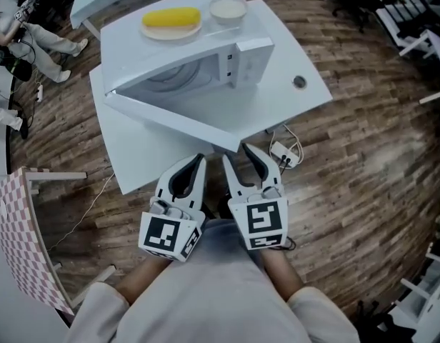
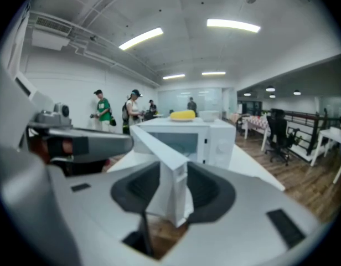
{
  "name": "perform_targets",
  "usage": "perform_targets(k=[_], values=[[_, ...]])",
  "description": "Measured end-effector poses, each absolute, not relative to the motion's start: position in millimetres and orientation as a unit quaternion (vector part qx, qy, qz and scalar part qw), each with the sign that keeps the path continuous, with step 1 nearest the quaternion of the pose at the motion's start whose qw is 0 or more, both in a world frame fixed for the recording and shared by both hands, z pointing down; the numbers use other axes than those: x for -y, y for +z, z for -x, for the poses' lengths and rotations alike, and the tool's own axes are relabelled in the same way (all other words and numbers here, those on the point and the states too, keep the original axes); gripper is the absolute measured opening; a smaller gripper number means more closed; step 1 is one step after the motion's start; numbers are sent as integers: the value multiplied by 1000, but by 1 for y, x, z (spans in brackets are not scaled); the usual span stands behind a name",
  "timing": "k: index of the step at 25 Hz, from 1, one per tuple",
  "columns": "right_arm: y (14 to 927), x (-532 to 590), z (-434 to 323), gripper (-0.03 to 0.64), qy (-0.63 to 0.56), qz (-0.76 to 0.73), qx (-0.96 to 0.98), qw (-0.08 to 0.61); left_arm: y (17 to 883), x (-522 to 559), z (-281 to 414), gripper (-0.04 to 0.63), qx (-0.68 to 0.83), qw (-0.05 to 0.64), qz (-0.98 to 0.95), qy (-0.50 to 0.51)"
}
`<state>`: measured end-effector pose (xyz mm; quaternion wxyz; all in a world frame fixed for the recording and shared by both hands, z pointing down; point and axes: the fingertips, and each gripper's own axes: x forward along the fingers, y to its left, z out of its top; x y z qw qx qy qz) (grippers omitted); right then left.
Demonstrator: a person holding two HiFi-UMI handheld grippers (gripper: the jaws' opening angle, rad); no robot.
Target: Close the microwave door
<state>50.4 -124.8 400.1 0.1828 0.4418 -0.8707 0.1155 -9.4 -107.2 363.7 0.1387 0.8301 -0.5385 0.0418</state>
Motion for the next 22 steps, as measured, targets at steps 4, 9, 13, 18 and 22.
perform_targets(k=[4,9,13,18,22], values=[[403,139,-52,166,107,-426,879,184,365,112,4,9,557,137,-818,35],[405,150,-51,144,114,-415,884,180,368,118,-3,9,563,138,-814,34],[408,160,-48,114,118,-401,891,176,364,129,-5,9,572,136,-809,27],[415,176,-43,106,119,-390,895,181,363,143,0,9,582,132,-802,21],[417,192,-37,106,119,-384,896,186,363,157,5,9,583,133,-801,22]])
